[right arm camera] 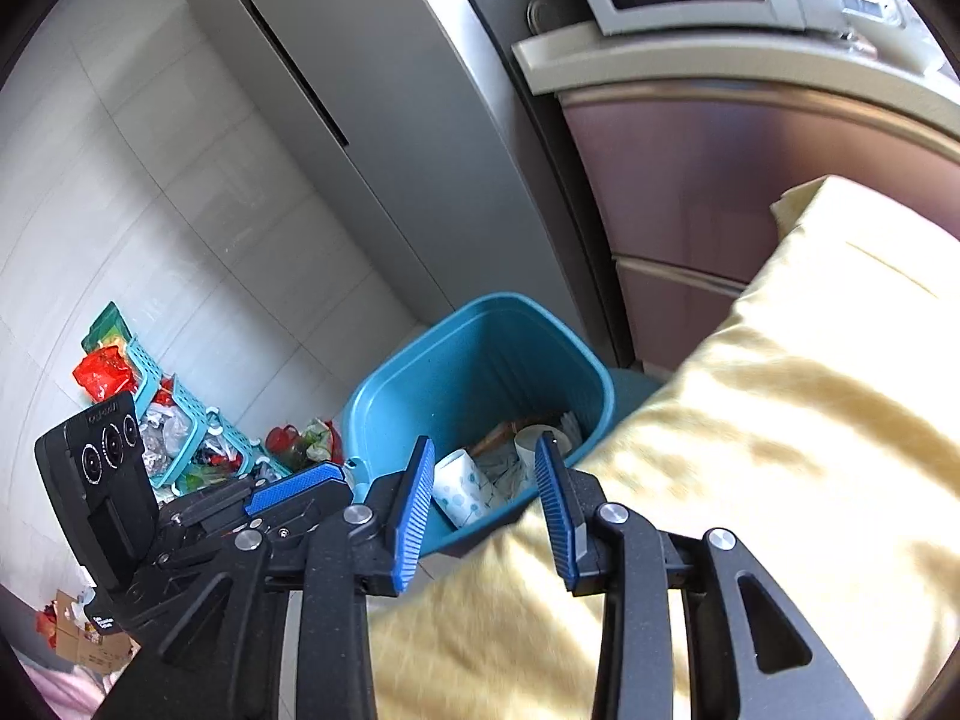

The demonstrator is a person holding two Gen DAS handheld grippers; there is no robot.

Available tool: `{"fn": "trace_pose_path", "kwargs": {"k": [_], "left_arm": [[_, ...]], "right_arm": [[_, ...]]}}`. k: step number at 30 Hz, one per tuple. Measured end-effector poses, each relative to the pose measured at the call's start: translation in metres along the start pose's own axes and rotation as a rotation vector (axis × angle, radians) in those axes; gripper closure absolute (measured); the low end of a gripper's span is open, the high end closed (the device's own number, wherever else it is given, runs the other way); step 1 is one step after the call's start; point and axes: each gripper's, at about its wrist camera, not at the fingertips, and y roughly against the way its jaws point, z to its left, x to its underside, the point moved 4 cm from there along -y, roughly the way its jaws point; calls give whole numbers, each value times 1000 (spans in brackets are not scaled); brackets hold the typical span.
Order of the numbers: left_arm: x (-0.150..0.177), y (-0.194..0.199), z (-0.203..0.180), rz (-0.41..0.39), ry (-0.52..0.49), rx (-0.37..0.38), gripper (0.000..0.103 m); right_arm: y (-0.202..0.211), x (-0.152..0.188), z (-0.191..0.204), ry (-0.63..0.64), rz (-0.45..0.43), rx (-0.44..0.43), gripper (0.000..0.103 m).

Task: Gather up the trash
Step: 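Move both open tools back to the orange peels and copper wrapper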

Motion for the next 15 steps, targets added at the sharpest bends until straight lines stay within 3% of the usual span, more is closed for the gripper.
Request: {"fn": "trace_pose_path", "kwargs": {"k": [9,15], "left_arm": [[-6,13,-67,-30,-126,106,67],[-1,3,-122,4,-200,212,66]], "right_arm": [[71,20,-22,-25,-120,55,66],[122,49,-51,-76,-189,145,64]]}}
